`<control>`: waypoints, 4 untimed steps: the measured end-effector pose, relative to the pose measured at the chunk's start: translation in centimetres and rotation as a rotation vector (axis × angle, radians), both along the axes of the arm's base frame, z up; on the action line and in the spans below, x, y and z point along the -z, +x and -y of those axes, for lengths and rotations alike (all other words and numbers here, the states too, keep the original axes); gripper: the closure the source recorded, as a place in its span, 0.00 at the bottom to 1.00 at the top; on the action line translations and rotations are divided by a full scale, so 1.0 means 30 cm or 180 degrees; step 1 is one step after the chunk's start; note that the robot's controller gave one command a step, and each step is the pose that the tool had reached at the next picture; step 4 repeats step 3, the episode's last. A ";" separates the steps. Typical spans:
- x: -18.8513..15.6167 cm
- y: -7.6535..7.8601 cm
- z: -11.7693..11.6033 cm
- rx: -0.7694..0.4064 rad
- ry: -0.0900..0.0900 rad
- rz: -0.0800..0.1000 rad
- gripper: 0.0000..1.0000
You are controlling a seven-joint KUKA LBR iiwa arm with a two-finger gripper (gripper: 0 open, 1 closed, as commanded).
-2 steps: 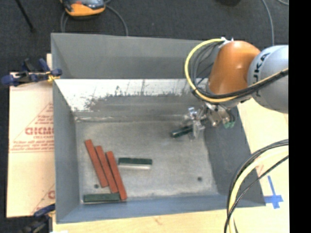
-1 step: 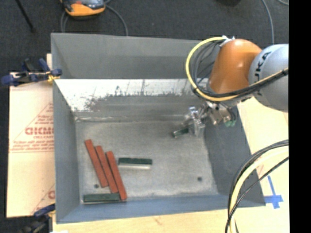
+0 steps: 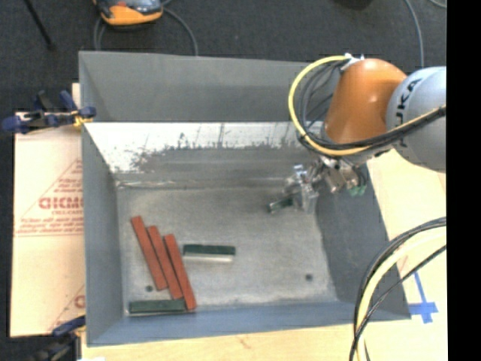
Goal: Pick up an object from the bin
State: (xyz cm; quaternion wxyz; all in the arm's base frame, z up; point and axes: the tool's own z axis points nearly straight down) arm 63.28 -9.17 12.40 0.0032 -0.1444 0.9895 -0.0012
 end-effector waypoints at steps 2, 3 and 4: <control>-0.057 -0.003 0.001 0.0001 0.0003 -0.0023 1.00; -0.116 0.000 0.002 0.0003 0.0001 -0.0013 1.00; -0.116 0.000 0.002 0.0003 0.0001 -0.0013 1.00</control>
Offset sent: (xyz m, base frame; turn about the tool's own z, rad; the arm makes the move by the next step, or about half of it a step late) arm 0.0000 0.0000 0.0662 0.0000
